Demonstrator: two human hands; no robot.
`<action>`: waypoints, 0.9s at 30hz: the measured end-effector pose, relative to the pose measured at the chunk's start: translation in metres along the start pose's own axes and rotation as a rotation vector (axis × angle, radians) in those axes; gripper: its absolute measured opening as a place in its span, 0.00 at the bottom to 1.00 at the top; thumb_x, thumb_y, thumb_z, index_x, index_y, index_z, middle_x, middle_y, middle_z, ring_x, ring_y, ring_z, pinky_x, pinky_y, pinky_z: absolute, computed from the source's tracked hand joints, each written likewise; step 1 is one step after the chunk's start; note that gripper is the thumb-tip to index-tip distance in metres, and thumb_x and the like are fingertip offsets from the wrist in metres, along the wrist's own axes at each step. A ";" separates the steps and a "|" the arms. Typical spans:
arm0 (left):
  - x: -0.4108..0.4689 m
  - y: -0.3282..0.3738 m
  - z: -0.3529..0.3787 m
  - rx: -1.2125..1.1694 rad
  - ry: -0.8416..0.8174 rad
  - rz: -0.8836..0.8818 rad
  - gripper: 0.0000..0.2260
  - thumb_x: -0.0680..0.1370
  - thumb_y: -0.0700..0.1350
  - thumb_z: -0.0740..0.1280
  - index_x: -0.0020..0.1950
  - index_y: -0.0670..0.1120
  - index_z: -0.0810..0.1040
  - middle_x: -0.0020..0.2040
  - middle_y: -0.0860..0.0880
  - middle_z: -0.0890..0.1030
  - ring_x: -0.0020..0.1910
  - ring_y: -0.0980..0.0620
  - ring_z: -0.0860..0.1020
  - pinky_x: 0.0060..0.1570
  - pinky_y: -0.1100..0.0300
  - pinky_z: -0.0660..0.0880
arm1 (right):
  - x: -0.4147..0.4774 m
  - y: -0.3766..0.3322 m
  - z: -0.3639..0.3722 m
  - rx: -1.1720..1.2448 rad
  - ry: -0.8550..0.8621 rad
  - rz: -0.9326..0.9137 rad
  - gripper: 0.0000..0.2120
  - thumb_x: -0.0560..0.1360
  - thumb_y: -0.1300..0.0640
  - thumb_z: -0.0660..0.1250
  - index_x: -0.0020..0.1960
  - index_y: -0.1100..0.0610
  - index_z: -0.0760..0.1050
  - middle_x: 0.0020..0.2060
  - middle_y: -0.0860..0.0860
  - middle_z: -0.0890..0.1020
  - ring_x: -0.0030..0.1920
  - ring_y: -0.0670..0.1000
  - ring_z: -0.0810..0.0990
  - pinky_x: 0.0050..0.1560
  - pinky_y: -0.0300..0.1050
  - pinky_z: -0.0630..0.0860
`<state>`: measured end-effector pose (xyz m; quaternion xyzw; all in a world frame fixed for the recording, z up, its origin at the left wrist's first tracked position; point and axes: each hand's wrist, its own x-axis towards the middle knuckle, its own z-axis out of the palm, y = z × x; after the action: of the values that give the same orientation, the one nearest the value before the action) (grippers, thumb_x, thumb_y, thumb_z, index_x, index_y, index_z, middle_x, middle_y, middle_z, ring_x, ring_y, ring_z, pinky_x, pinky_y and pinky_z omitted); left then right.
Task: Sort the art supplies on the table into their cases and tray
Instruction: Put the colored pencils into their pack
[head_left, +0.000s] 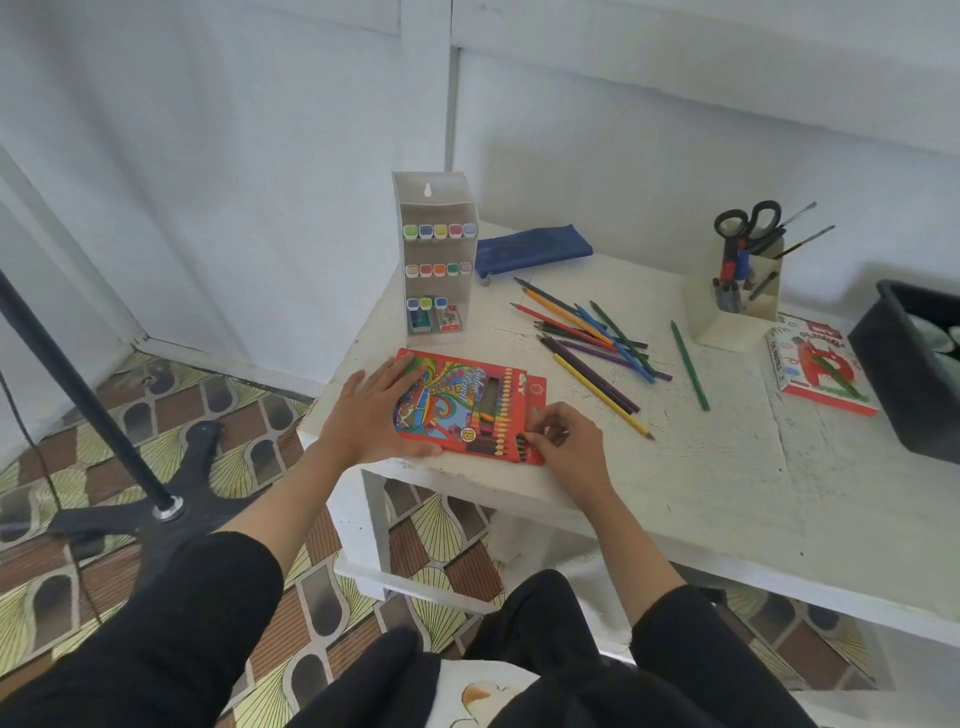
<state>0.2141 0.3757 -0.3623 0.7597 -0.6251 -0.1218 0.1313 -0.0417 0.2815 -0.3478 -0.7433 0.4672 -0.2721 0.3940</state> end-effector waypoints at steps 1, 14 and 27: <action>0.000 0.000 0.000 0.002 -0.005 -0.001 0.60 0.52 0.85 0.43 0.78 0.54 0.51 0.79 0.54 0.48 0.78 0.51 0.48 0.74 0.45 0.42 | -0.001 -0.001 0.001 0.004 0.008 0.004 0.10 0.70 0.64 0.72 0.40 0.52 0.74 0.39 0.42 0.79 0.39 0.39 0.76 0.38 0.25 0.69; 0.001 -0.002 0.002 -0.006 0.002 0.010 0.59 0.53 0.85 0.45 0.78 0.55 0.50 0.79 0.54 0.49 0.77 0.52 0.47 0.74 0.44 0.43 | 0.005 0.000 0.005 0.099 0.008 0.075 0.14 0.73 0.67 0.69 0.36 0.50 0.75 0.40 0.45 0.82 0.42 0.38 0.80 0.43 0.34 0.76; 0.002 -0.005 0.005 0.011 0.010 0.012 0.58 0.54 0.85 0.45 0.78 0.55 0.51 0.79 0.54 0.49 0.77 0.52 0.48 0.74 0.45 0.44 | 0.011 0.000 0.003 0.024 -0.042 0.096 0.13 0.70 0.63 0.73 0.37 0.47 0.74 0.40 0.43 0.83 0.40 0.49 0.80 0.47 0.53 0.78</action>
<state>0.2174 0.3741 -0.3690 0.7574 -0.6295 -0.1135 0.1309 -0.0351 0.2728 -0.3488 -0.7208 0.4907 -0.2427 0.4251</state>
